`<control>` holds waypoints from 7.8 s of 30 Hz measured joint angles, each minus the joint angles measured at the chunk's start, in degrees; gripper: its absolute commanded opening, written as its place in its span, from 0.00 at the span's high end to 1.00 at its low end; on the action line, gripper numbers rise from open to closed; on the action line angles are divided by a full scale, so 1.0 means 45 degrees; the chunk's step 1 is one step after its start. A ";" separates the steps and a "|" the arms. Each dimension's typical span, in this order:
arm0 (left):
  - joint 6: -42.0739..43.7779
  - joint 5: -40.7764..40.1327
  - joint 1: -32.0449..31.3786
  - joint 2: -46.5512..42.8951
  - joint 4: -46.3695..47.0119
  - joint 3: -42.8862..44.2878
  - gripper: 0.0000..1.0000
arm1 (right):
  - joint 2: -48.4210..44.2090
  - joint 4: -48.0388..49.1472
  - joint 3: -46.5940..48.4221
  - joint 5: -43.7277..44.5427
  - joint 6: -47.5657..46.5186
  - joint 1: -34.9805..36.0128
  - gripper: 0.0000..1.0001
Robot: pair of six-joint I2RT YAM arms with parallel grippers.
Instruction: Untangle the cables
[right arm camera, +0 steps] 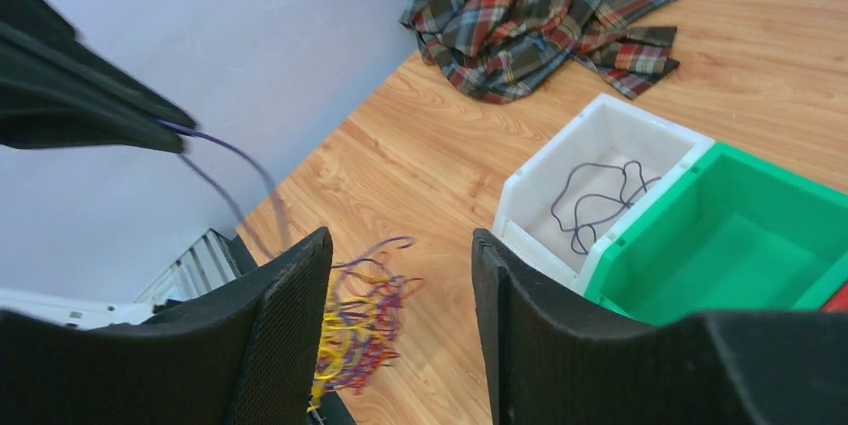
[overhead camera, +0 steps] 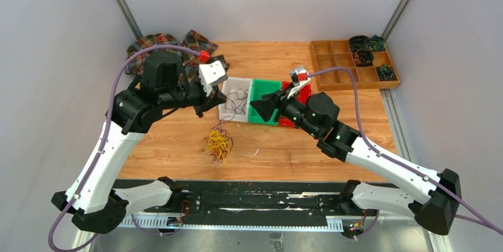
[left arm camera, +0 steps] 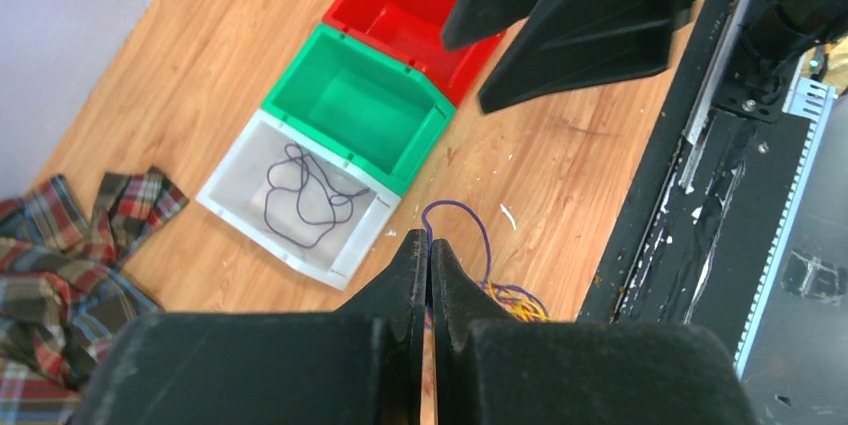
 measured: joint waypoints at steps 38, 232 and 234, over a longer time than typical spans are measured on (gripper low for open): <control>-0.3254 0.0000 0.0000 -0.0806 0.1409 -0.0641 1.00 | 0.4041 0.1219 0.2278 0.0457 -0.0461 0.2395 0.51; 0.3147 -0.6465 0.0000 0.7072 0.8252 -0.2254 1.00 | 0.1127 0.2550 -0.6125 0.2710 0.1030 -0.1433 0.41; 0.3526 -0.6795 0.0005 0.7354 0.8383 -0.2356 1.00 | 0.1127 0.2618 -0.6125 0.2667 0.1059 -0.1457 0.41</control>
